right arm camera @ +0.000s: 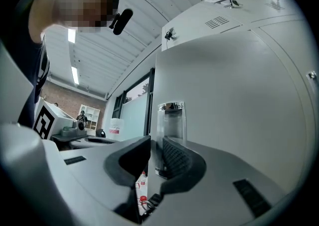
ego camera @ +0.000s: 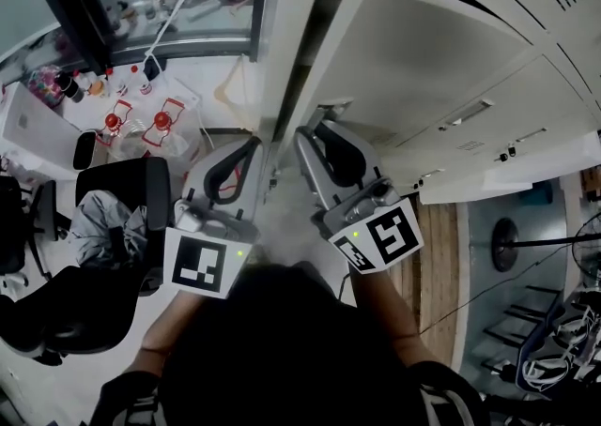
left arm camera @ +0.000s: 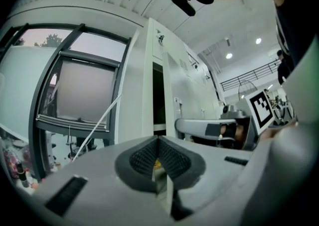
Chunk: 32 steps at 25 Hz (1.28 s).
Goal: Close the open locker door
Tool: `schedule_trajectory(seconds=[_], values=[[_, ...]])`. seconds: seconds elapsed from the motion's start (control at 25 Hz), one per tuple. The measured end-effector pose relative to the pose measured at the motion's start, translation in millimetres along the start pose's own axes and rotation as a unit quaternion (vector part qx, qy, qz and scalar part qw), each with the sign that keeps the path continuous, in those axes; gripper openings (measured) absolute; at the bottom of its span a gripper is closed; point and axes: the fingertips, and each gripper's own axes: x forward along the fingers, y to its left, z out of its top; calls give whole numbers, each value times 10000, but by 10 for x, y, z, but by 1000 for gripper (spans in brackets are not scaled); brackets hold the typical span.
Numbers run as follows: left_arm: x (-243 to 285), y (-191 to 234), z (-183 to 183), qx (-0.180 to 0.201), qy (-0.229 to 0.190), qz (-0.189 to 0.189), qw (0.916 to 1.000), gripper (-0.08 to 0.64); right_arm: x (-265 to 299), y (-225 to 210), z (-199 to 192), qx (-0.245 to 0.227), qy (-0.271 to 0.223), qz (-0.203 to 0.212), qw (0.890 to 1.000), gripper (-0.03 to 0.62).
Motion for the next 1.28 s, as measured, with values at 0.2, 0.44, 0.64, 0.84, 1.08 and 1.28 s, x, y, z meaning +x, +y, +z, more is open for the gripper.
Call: schedule_trajectory(seconds=[0.2, 0.44, 0.64, 0.84, 1.08, 1.28], values=[[85, 33, -27, -76, -8, -69, 9999, 0, 71, -54, -9, -15, 22, -58, 10000, 77], [164, 77, -40, -155, -29, -100, 9998, 0, 141, -118, -19, -20, 31, -135, 9999, 72], [208, 105, -59, -173, -26, -117, 9998, 0, 195, -153, -22, -11, 6, -183, 9998, 67], [265, 125, -49, -168, -40, -144, 9997, 0, 255, -209, -36, -14, 55, -267, 9996, 64], [316, 162, -57, -205, -20, -135, 9997, 0, 314, -274, -48, 2, 102, -381, 9992, 60], [345, 172, -71, -230, -9, -145, 9996, 0, 350, -319, -60, 4, 135, -487, 9987, 60]])
